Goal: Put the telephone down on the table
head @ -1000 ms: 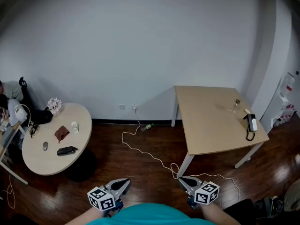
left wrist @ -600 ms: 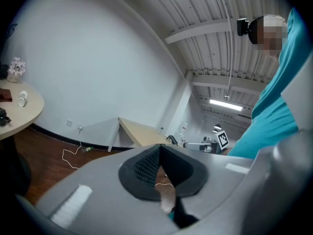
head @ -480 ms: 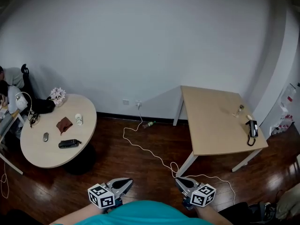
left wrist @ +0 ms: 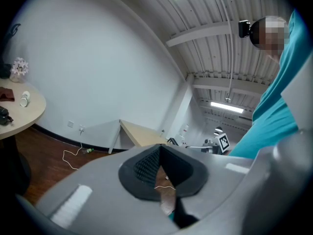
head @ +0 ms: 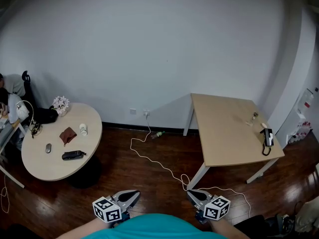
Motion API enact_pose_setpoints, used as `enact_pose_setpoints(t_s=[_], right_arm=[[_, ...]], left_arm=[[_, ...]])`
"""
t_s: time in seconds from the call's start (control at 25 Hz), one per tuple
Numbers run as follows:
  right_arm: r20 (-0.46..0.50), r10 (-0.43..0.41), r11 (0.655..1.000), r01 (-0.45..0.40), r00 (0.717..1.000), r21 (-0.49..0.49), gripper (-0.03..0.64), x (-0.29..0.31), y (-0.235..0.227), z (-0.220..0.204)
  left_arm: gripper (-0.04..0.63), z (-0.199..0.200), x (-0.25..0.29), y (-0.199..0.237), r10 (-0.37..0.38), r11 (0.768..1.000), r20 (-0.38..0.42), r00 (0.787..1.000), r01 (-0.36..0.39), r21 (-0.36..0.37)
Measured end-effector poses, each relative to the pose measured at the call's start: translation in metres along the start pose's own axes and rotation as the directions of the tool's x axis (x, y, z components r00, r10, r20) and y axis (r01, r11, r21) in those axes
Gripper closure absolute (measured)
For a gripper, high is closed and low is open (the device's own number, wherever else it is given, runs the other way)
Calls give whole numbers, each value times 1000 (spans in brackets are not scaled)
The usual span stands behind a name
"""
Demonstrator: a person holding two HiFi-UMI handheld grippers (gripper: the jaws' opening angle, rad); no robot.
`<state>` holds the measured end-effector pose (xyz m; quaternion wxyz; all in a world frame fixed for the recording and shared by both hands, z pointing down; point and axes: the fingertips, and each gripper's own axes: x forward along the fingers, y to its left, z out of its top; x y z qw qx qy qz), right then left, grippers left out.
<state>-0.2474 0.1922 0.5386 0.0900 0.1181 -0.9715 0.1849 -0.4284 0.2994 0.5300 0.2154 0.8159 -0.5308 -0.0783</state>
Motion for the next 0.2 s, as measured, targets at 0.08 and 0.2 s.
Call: enact_pose_setpoints(t_s=[0.08,0.2], right_arm=[[-4,1,1000,-1,1000,-2,617,-1,-1,0],[-10,3,1000,-3,1000,-6,617,0,-1,-1]], left_arm=[[592,0,0,0,3,1000,2,1000,-3,0],[592,2,-2,1,10,1000,5,1000,-10,-3]])
